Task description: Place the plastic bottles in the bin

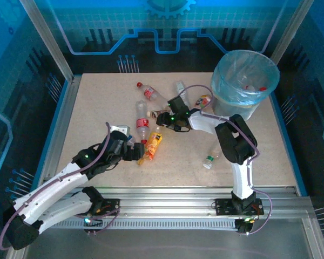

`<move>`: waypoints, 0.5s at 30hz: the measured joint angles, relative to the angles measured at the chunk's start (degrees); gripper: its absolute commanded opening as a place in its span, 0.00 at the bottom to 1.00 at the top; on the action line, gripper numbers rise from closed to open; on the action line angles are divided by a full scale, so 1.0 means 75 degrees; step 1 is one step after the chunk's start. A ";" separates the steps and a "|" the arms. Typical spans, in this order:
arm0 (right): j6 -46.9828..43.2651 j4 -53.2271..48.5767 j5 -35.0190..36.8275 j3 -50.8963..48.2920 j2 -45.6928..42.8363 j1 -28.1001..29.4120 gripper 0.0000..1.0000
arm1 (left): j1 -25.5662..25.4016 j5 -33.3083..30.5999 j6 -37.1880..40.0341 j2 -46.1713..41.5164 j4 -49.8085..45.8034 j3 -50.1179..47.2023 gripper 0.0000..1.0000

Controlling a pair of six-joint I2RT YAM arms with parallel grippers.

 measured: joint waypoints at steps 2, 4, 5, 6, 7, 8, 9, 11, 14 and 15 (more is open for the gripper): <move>0.0102 0.0146 -0.0143 -0.0017 0.0114 -0.0015 0.52 | 0.0000 0.0009 0.0000 0.0041 0.0006 0.0149 0.99; 0.0195 0.0332 -0.0271 -0.0076 0.0181 -0.0044 0.52 | 0.0000 0.0050 0.0000 0.0052 0.0032 0.0297 0.99; 0.0233 0.0385 -0.0329 -0.0105 0.0195 -0.0064 0.52 | 0.0000 0.0052 0.0000 0.0052 0.0058 0.0344 0.99; 0.0280 0.0425 -0.0388 -0.0119 0.0204 -0.0085 0.52 | 0.0000 0.0052 0.0003 0.0052 0.0073 0.0391 0.99; 0.0318 0.0504 -0.0437 -0.0149 0.0213 -0.0102 0.51 | 0.0000 0.0052 0.0003 0.0052 0.0114 0.0420 0.99; 0.0344 0.0583 -0.0493 -0.0184 0.0213 -0.0119 0.51 | 0.0000 0.0055 0.0003 0.0052 0.0137 0.0434 0.99; 0.0376 0.0667 -0.0545 -0.0227 0.0213 -0.0134 0.50 | 0.0000 0.0055 0.0003 0.0052 0.0157 0.0434 0.99; 0.0458 0.0831 -0.0632 -0.0318 0.0216 -0.0172 0.48 | 0.0000 0.0055 0.0000 0.0067 0.0178 0.0434 0.99; 0.0554 0.1000 -0.0766 -0.0428 0.0216 -0.0219 0.43 | 0.0000 0.0064 -0.0003 0.0122 0.0178 0.0434 0.99; 0.0586 0.1055 -0.0801 -0.0455 0.0216 -0.0230 0.41 | 0.0000 0.0087 -0.0003 0.0140 0.0178 0.0434 0.99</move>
